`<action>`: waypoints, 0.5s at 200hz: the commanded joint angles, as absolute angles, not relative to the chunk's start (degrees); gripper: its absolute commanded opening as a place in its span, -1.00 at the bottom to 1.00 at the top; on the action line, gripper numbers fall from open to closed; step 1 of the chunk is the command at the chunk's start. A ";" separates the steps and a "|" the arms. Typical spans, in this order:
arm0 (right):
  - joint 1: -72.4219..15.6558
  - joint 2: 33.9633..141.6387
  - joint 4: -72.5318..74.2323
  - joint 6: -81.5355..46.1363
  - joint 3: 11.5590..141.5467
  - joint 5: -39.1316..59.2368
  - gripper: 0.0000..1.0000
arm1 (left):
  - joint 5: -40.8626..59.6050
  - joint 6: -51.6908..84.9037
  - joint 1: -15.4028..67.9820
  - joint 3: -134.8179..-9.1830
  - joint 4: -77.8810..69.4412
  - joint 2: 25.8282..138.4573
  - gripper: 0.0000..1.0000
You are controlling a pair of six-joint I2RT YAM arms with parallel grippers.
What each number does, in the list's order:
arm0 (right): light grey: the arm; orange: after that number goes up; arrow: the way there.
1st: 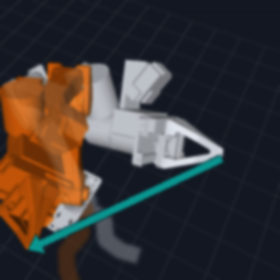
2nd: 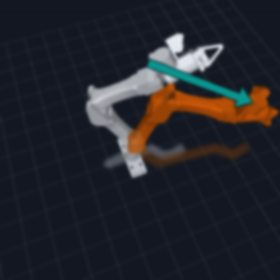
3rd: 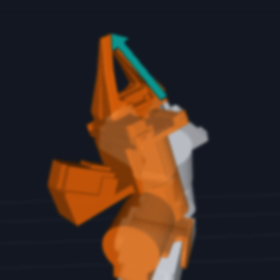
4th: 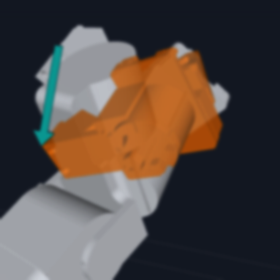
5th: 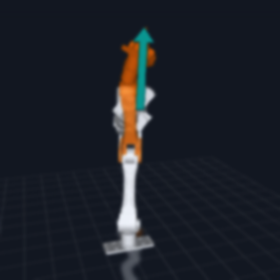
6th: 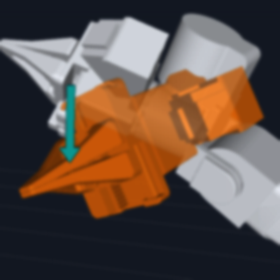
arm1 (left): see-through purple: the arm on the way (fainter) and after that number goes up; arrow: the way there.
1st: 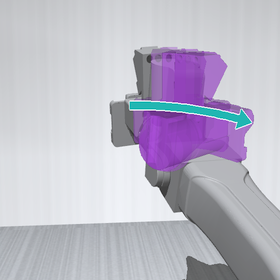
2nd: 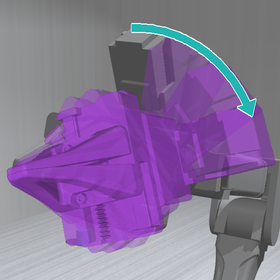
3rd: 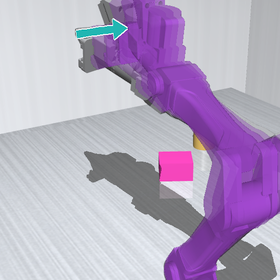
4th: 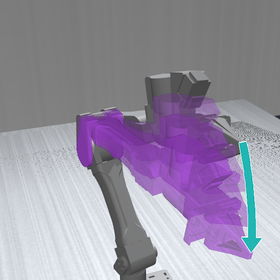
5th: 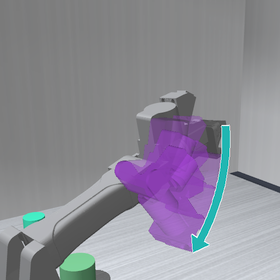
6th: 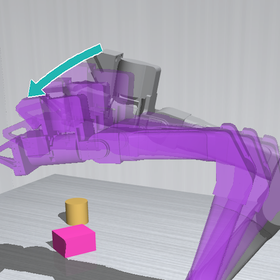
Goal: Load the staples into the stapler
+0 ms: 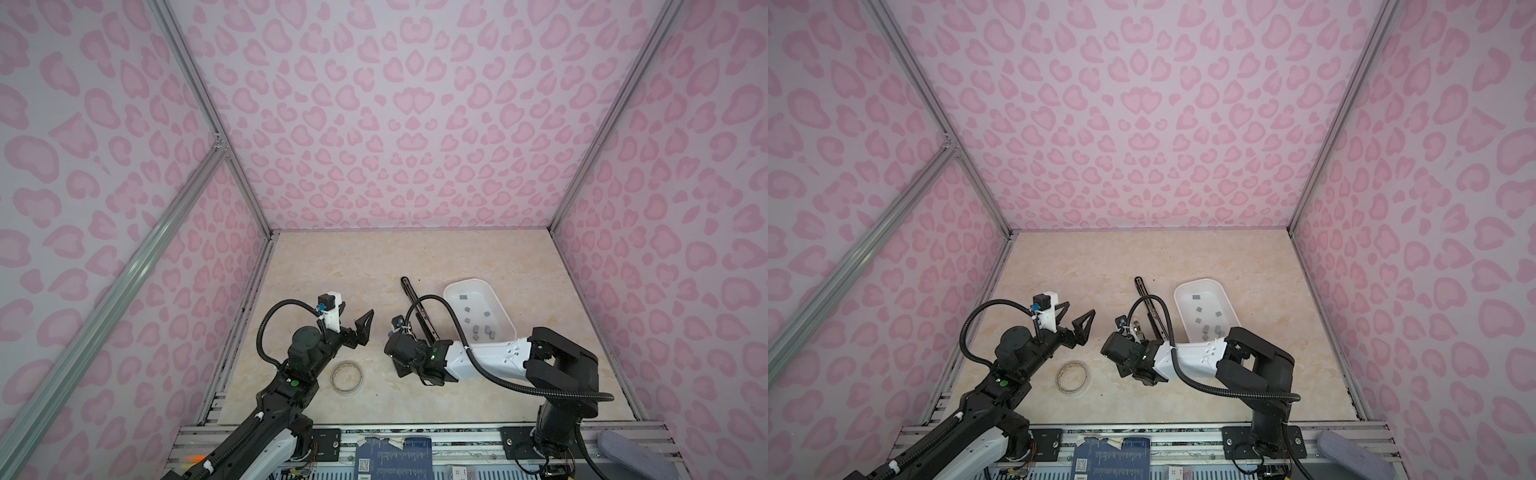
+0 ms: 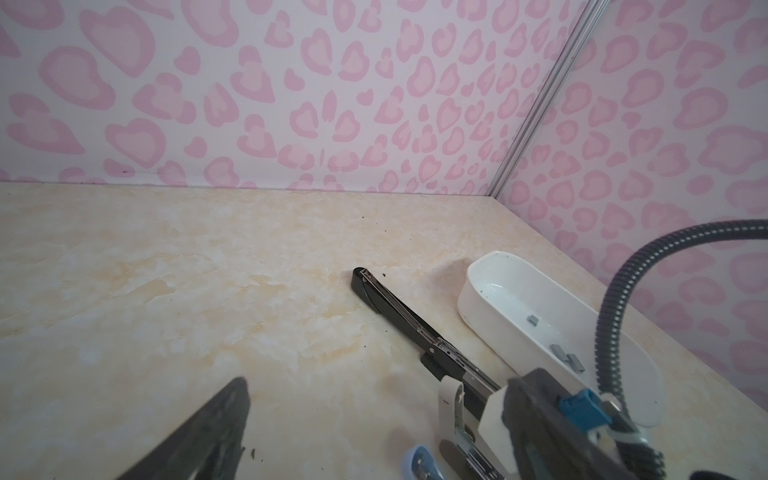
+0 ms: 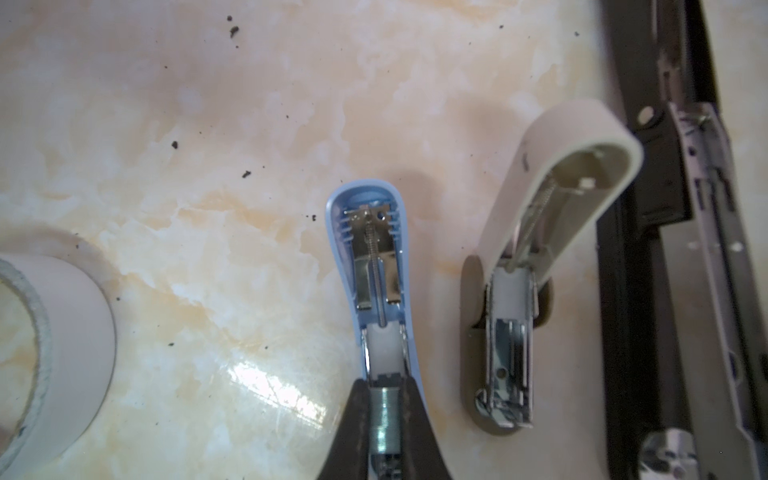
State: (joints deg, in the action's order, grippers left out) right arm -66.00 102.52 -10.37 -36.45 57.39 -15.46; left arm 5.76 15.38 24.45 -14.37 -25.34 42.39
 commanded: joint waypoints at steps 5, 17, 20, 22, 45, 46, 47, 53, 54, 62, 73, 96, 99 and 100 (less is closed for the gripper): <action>-66.01 102.30 -10.48 -36.92 56.95 -16.61 -0.95 | 5.57 15.58 24.49 -14.43 -26.35 42.10 0.93; -66.15 102.15 -10.43 -36.85 57.00 -16.66 -0.95 | 5.55 15.56 24.43 -14.44 -26.22 42.11 0.93; -66.16 102.11 -10.43 -36.83 56.97 -16.69 -0.96 | 5.56 15.56 24.49 -14.44 -26.24 42.12 0.93; -66.11 102.10 -10.45 -36.83 56.96 -16.76 -0.96 | 5.61 15.58 24.45 -14.51 -26.20 42.11 0.93; -66.18 101.78 -10.64 -36.77 56.87 -17.30 -0.96 | 5.56 15.56 24.46 -14.51 -26.29 42.11 0.93; -66.18 101.82 -10.64 -36.71 56.91 -17.35 -0.96 | 5.59 15.56 24.49 -14.51 -26.24 42.10 0.93; -66.18 101.80 -10.64 -36.73 56.89 -17.33 -0.96 | 5.56 15.60 24.51 -14.51 -26.26 42.10 0.93; -66.18 101.74 -10.61 -36.65 56.87 -17.40 -0.96 | 5.55 15.57 24.44 -14.49 -26.25 42.11 0.93; -66.18 101.76 -10.58 -36.65 56.82 -17.40 -0.96 | 5.59 15.56 24.44 -14.54 -26.22 42.15 0.93; -66.20 101.69 -10.55 -36.67 56.78 -17.49 -0.95 | 5.56 15.58 24.45 -14.51 -26.27 42.10 0.93; -66.18 101.96 -10.61 -36.66 56.78 -17.58 -0.95 | 5.62 15.56 24.47 -14.56 -26.27 42.01 0.93; -66.18 102.47 -10.72 -36.65 56.97 -17.67 -0.95 | 5.69 15.56 24.44 -14.45 -26.24 41.97 0.92; -66.18 102.52 -10.72 -36.65 57.00 -17.59 -0.95 | 5.63 15.56 24.47 -14.43 -26.24 41.93 0.93; -66.18 102.55 -10.72 -36.65 57.02 -17.58 -0.95 | 5.58 15.56 24.45 -14.42 -26.22 41.93 0.93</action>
